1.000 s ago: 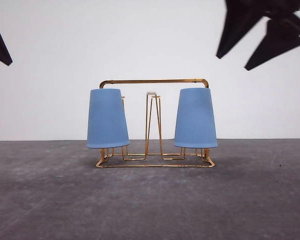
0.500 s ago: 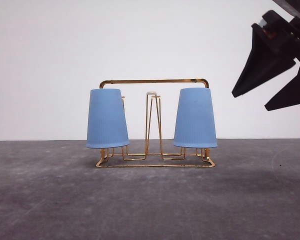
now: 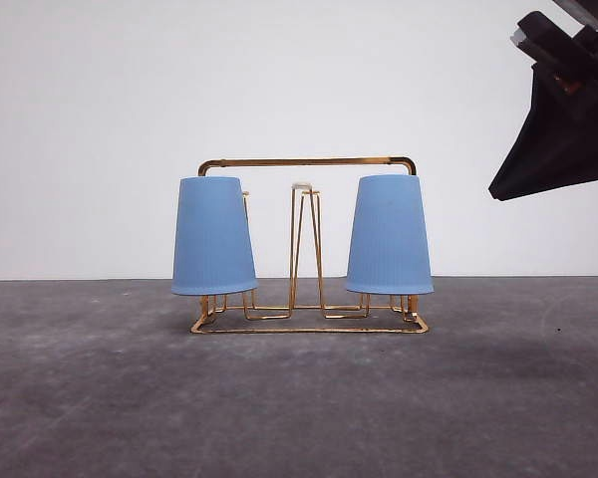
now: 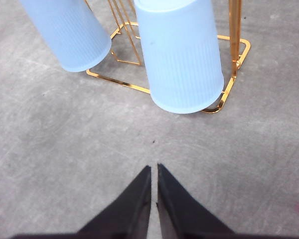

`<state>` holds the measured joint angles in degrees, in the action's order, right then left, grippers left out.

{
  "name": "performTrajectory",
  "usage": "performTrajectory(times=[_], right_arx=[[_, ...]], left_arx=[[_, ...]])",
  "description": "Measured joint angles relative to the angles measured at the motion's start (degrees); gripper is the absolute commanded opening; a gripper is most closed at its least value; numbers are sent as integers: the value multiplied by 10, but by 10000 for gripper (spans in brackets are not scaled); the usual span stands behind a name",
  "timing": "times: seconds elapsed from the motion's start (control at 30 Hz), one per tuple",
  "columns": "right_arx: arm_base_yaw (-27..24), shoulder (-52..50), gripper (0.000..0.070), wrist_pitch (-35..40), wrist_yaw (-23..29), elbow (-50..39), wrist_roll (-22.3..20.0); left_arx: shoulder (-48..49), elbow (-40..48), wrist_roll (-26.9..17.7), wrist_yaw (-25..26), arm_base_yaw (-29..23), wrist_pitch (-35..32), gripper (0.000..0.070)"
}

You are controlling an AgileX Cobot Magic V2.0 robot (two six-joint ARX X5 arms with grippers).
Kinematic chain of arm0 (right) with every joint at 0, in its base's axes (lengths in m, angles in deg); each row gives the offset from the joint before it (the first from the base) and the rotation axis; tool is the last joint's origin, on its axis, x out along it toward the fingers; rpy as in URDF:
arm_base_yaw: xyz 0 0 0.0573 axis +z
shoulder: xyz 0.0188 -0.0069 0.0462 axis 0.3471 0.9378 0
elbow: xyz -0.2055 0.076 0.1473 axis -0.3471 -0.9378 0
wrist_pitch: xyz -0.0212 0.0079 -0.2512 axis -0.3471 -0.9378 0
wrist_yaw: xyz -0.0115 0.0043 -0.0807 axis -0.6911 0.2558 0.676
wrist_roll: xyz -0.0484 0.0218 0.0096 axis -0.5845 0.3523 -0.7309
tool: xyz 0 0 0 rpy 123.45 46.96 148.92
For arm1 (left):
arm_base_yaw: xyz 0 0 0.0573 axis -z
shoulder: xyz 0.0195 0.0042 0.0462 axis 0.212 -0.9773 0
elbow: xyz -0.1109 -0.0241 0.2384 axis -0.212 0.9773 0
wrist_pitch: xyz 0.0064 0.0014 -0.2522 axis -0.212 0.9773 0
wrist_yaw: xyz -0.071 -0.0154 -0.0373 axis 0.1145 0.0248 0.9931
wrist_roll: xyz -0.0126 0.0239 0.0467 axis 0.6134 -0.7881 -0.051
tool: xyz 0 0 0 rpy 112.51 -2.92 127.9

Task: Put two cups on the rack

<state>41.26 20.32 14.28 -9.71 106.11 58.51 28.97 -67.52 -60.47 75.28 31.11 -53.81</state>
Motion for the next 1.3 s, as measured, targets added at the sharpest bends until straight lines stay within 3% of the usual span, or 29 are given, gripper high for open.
performTrajectory(times=[0.23,0.37,0.5,0.63,0.87,1.03,1.3], right_arx=[[0,0,16,0,0,0,0],[0,0,16,2,1,0,0],[0,0,16,2,2,0,0],[0,0,16,2,2,0,0],[0,0,16,2,2,0,0],[0,0,16,2,2,0,0],[0,0,16,4,3,0,0]], left_arx=[[8,0,-1,-1,0,0,0],[96,39,-39,-2,-10,-46,0],[218,125,-94,-5,-58,-119,0],[283,194,-117,-21,-125,-161,0],[337,266,-125,-60,-187,-166,0],[352,282,-126,-67,-191,-222,0],[353,282,-126,-67,-188,-232,0]])
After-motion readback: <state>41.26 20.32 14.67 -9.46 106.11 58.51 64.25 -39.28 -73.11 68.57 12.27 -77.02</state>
